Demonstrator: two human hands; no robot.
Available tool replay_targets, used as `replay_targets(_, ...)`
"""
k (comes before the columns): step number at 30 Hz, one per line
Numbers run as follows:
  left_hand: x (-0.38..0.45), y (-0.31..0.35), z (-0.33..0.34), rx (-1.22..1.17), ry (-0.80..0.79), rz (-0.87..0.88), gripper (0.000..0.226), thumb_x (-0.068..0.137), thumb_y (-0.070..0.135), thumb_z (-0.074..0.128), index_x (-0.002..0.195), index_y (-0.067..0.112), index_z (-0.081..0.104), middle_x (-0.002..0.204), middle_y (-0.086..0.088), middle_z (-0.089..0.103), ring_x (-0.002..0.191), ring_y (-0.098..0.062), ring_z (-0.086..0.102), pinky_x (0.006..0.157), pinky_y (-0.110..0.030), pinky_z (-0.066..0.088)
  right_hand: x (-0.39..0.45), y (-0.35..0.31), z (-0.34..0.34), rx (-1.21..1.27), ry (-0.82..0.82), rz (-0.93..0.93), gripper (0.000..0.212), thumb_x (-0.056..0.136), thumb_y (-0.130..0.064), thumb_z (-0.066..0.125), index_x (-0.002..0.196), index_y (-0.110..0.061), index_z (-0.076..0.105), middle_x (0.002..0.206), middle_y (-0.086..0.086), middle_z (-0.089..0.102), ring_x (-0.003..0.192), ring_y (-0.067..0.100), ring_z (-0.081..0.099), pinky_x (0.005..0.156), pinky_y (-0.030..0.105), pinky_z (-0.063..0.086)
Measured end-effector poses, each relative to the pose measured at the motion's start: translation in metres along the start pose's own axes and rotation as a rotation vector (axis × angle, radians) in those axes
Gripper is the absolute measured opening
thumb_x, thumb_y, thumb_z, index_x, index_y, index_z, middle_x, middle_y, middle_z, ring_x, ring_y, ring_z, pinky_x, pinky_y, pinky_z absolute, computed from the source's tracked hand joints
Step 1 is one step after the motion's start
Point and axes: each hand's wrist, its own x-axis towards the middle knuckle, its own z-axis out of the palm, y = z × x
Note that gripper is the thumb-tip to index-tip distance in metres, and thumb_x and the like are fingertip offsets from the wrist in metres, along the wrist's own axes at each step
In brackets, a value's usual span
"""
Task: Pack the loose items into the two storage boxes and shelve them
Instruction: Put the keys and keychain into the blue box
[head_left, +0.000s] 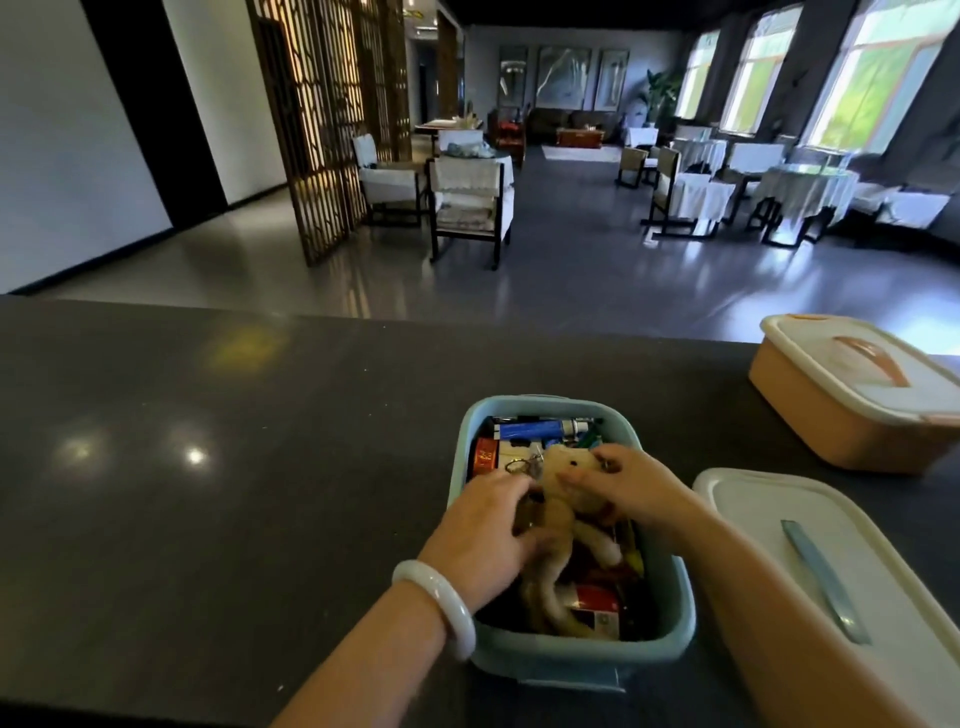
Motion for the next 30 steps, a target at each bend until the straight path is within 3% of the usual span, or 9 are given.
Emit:
replay_targets(4,0.002,0.002,0.018,0.137,-0.102,-0.022,0.051,0.083,0.044,0.068,0.128,0.034,0.047,0.130,0.011,0.045,0.123,-0.009,0.041,0.105,-0.035,0.037,0.007,0.002,-0.001,-0.180,0.075,-0.017,0.037,0.076,-0.054,0.071,0.095,-0.025,0.060,0.089,-0.004,0.066,0.076,0.008,0.064,0.059,0.021,0.048)
replay_targets(8,0.003,-0.002,0.027,0.219,-0.162,-0.114,0.068,0.078,0.045,0.073,0.137,0.036,0.040,0.134,0.006,0.034,0.125,-0.017,0.039,0.105,-0.039,0.037,0.013,0.005,-0.002,-0.347,0.068,-0.018,0.045,0.073,-0.060,0.071,0.099,-0.031,0.049,0.089,-0.010,0.059,0.077,0.003,0.058,0.056,0.018,0.042)
replay_targets(11,0.002,-0.002,0.033,0.252,-0.139,-0.120,0.078,0.071,0.060,0.072,0.137,0.040,0.037,0.134,0.003,0.027,0.125,-0.020,0.034,0.107,-0.043,0.036,0.014,0.011,-0.003,-0.464,0.186,-0.093,0.048,0.072,-0.065,0.066,0.104,-0.033,0.050,0.088,-0.012,0.056,0.080,0.006,0.055,0.070,0.025,0.044)
replay_targets(12,0.001,-0.001,0.035,0.282,-0.132,-0.113,0.081,0.069,0.065,0.070,0.138,0.040,0.036,0.134,0.001,0.026,0.126,-0.022,0.031,0.107,-0.045,0.035,0.016,0.015,-0.003,-0.588,0.234,-0.130,0.050,0.072,-0.071,0.061,0.104,-0.033,0.051,0.092,-0.009,0.058,0.084,0.008,0.051,0.079,0.030,0.040)
replay_targets(14,0.001,0.002,0.040,0.334,-0.137,-0.097,0.084,0.069,0.066,0.069,0.139,0.038,0.034,0.134,-0.001,0.029,0.126,-0.023,0.028,0.107,-0.046,0.034,0.017,0.023,-0.005,-0.748,0.282,-0.176,0.052,0.070,-0.078,0.052,0.098,-0.034,0.053,0.097,-0.007,0.056,0.091,0.011,0.039,0.083,0.036,0.029)
replay_targets(20,0.003,0.000,0.042,0.145,-0.200,-0.054,0.071,0.081,0.027,0.073,0.139,0.038,0.035,0.143,0.009,0.041,0.131,-0.016,0.041,0.108,-0.042,0.037,0.019,0.039,-0.018,-0.677,0.230,-0.253,0.046,0.070,-0.075,0.057,0.104,-0.043,0.059,0.102,-0.014,0.045,0.095,0.011,0.026,0.081,0.035,0.021)
replay_targets(24,0.005,-0.002,0.035,0.101,-0.192,-0.032,0.064,0.079,0.036,0.075,0.135,0.038,0.044,0.135,0.011,0.045,0.126,-0.011,0.043,0.107,-0.039,0.039,0.017,0.046,-0.014,-0.542,0.230,-0.313,0.053,0.072,-0.071,0.060,0.120,-0.050,0.052,0.109,-0.022,0.047,0.101,0.006,0.025,0.087,0.036,0.022)
replay_targets(30,0.012,-0.004,0.025,0.137,-0.190,-0.021,0.057,0.082,0.043,0.071,0.133,0.040,0.046,0.127,0.011,0.042,0.121,-0.008,0.040,0.104,-0.038,0.039,0.015,0.049,-0.014,-0.514,0.220,-0.329,0.055,0.075,-0.069,0.060,0.124,-0.048,0.051,0.117,-0.017,0.050,0.106,0.006,0.026,0.096,0.040,0.024)
